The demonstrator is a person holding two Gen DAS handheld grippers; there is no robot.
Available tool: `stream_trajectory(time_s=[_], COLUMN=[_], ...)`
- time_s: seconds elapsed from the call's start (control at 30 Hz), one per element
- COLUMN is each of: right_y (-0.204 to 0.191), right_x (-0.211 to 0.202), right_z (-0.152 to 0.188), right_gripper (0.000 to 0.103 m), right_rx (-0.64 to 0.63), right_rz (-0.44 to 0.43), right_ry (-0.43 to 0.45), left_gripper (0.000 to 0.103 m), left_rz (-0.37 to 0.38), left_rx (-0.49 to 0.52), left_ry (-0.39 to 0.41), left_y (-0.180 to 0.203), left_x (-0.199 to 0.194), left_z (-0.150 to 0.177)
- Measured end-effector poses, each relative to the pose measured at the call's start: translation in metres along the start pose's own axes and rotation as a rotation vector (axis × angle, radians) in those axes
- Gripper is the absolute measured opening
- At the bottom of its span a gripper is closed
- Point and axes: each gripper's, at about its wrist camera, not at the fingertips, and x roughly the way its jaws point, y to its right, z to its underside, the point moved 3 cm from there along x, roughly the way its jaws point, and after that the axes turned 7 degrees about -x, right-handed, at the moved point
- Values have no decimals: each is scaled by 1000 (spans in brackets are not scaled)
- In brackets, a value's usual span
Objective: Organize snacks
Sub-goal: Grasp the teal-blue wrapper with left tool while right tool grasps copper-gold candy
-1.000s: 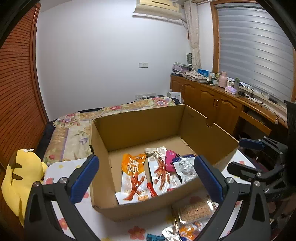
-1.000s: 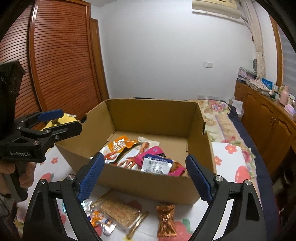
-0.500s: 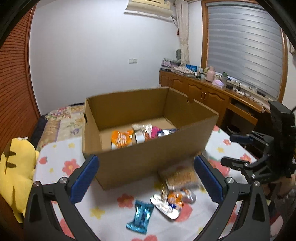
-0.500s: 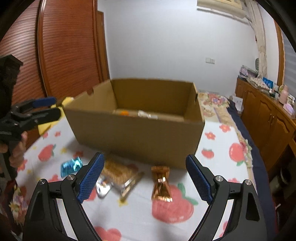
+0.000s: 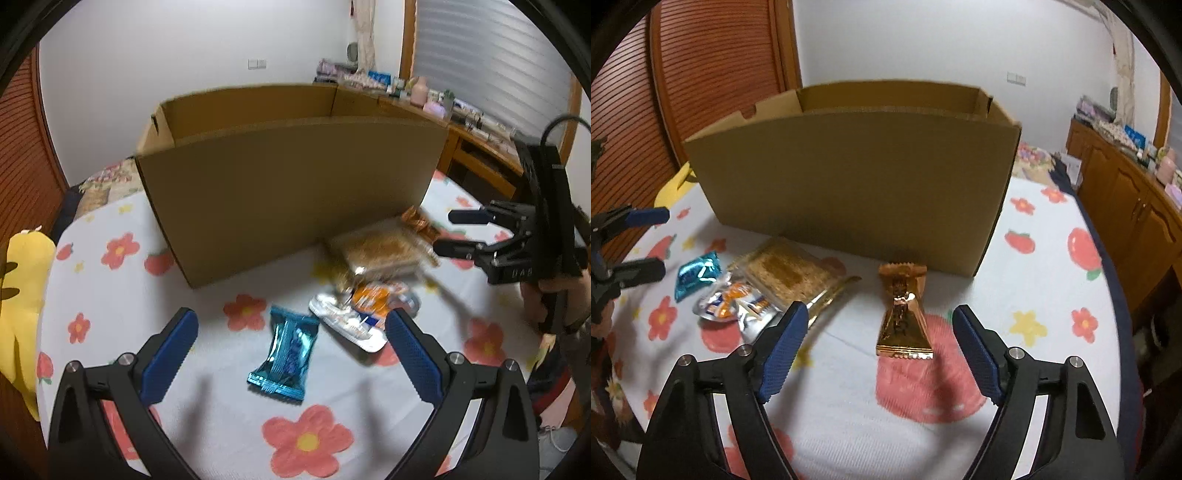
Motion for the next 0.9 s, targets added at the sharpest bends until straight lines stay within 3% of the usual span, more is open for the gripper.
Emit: stream_trajectory(time_s=[0.47,0.9], right_y=[6,-1], right_x=[20,23], right_z=[6,6], right_gripper=[81,82], right_rx=[9,-23], right_rz=[2,38], right_ry=[-80,-95], left_gripper=[102,103], left_rz=[-33,-51], left_rx=[25,16], left_ry=[-162,-165], left_y=[-3,-4], left_x=[30,30], left_z=[21,22])
